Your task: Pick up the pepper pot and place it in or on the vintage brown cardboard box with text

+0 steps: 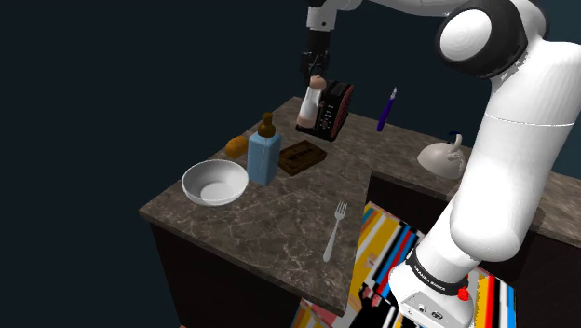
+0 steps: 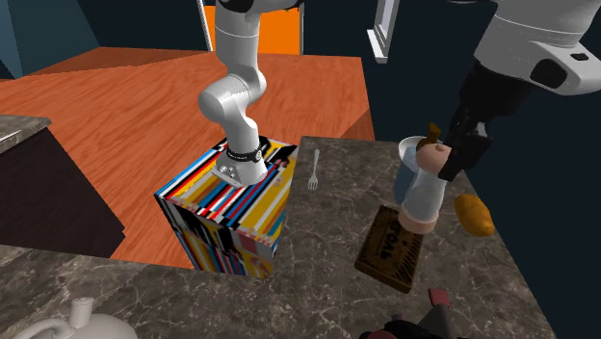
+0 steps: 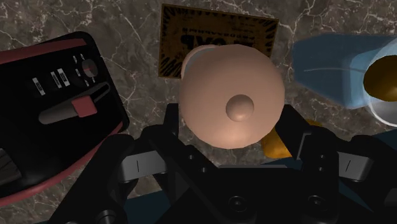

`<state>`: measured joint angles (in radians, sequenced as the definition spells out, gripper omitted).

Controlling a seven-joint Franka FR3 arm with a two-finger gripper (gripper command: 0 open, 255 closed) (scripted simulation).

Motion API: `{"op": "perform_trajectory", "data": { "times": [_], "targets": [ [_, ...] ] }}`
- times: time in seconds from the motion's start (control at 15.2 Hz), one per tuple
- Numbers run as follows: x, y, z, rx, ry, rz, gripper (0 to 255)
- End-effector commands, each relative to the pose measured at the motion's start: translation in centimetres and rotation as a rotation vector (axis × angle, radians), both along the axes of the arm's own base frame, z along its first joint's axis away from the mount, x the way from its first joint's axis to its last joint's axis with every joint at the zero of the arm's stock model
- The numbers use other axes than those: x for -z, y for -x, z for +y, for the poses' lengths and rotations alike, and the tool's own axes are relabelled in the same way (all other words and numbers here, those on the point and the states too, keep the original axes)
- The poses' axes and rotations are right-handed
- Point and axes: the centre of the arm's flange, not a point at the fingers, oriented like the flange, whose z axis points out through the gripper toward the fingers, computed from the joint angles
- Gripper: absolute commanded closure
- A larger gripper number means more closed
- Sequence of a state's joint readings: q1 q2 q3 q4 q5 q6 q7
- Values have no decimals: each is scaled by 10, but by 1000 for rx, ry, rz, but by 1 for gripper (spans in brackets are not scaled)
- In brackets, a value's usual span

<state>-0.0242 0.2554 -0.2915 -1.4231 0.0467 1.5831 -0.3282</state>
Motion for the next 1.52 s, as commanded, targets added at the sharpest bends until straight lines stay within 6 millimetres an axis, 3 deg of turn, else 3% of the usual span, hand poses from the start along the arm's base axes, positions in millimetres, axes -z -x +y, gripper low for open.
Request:
{"op": "perform_trajectory", "data": {
  "times": [0.0, 1.12, 1.45],
  "targets": [
    [10, 1, -1, 0, 0, -1, 255],
    [100, 1, -1, 0, 0, -1, 255],
    [103, 1, -1, 0, 0, -1, 255]
  ]
}}
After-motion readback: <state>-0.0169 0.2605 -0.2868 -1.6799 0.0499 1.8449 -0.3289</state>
